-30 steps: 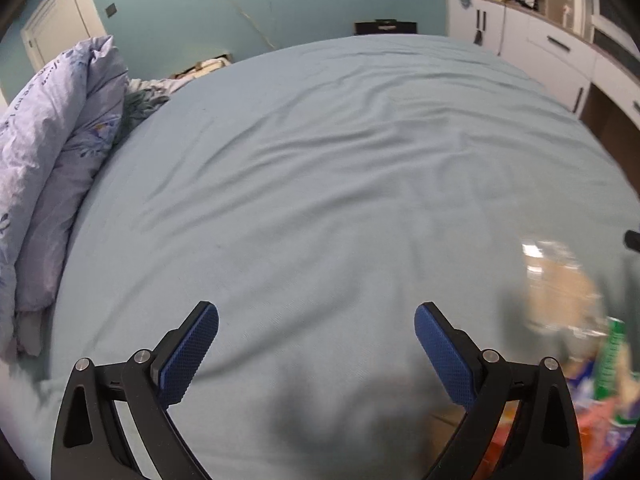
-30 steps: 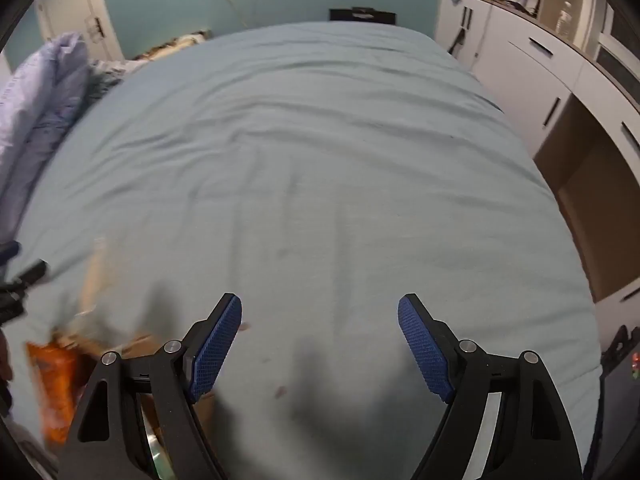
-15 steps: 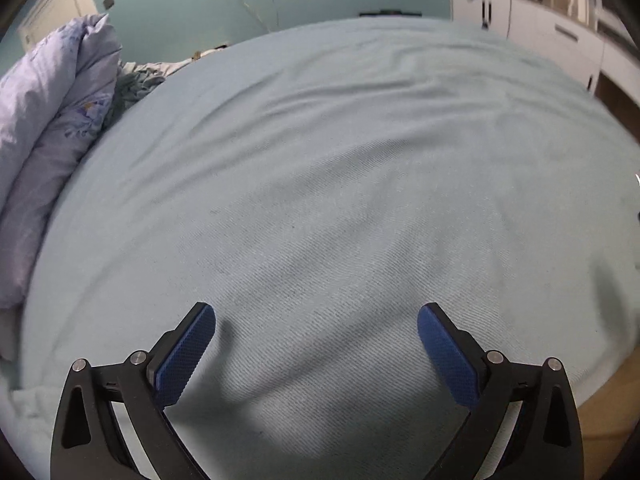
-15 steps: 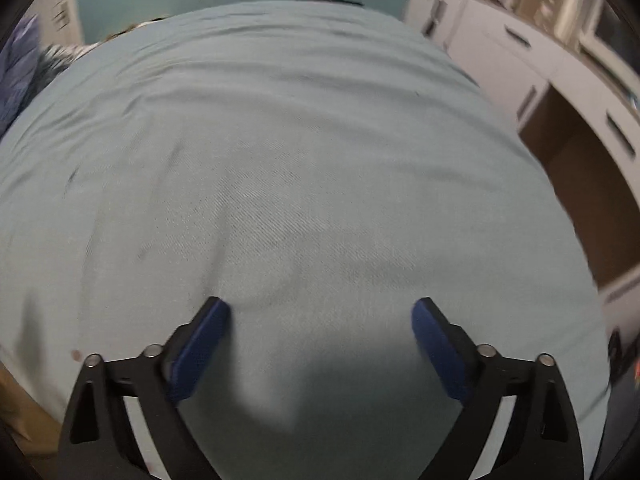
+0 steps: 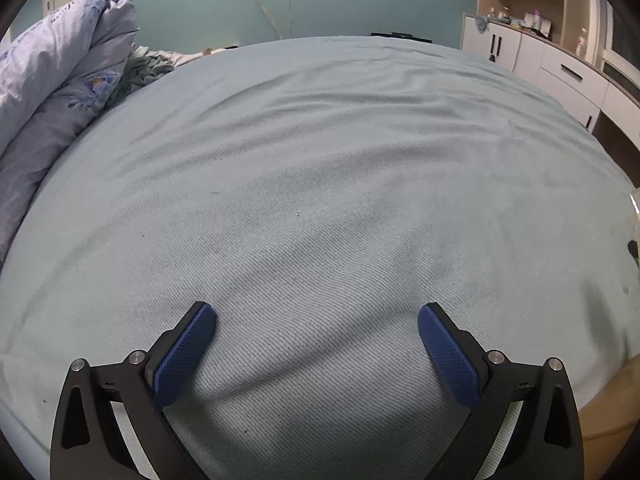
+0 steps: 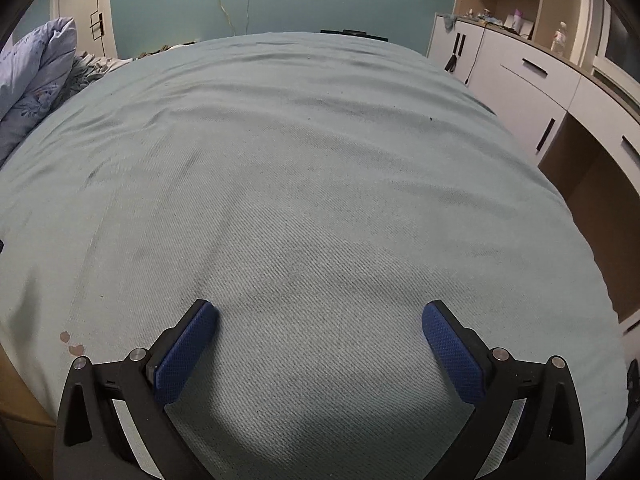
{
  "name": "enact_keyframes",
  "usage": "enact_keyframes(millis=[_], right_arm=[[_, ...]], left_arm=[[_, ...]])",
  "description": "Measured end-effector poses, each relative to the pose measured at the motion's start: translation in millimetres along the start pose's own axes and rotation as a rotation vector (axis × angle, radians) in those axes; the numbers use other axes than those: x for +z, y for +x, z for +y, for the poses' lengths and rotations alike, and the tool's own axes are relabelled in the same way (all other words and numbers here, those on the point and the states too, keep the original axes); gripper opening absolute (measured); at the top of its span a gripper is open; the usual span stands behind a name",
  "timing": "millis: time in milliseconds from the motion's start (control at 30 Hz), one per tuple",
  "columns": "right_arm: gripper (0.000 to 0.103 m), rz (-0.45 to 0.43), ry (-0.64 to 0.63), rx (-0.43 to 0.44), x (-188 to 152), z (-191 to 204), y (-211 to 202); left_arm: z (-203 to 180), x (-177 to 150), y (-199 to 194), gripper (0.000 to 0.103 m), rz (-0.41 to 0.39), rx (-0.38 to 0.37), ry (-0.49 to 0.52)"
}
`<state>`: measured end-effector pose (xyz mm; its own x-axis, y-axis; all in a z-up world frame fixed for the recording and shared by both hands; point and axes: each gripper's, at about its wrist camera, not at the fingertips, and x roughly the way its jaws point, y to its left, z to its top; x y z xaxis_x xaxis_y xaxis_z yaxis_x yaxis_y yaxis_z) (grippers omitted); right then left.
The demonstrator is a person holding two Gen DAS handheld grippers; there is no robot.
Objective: Organize snacks
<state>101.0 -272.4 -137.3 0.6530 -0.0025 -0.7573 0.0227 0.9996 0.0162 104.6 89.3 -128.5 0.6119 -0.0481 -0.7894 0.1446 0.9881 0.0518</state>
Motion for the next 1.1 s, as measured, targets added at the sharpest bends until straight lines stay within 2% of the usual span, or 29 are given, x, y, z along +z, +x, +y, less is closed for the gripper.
enact_keyframes(millis=[67, 367, 1100], right_arm=[[0.103, -0.002, 0.0, -0.005, -7.6, -8.6, -14.2], [0.103, -0.007, -0.002, -0.012, 3.8, -10.7, -26.2], [0.103, -0.004, 0.002, -0.018, 3.4, -7.3, -29.4]], left_arm=[[0.4, 1.3, 0.1, 0.103, 0.001, -0.004, -0.003], [0.2, 0.2, -0.8, 0.103, 0.002, -0.008, -0.007], [0.4, -0.1, -0.8, 0.103, 0.004, -0.007, -0.006]])
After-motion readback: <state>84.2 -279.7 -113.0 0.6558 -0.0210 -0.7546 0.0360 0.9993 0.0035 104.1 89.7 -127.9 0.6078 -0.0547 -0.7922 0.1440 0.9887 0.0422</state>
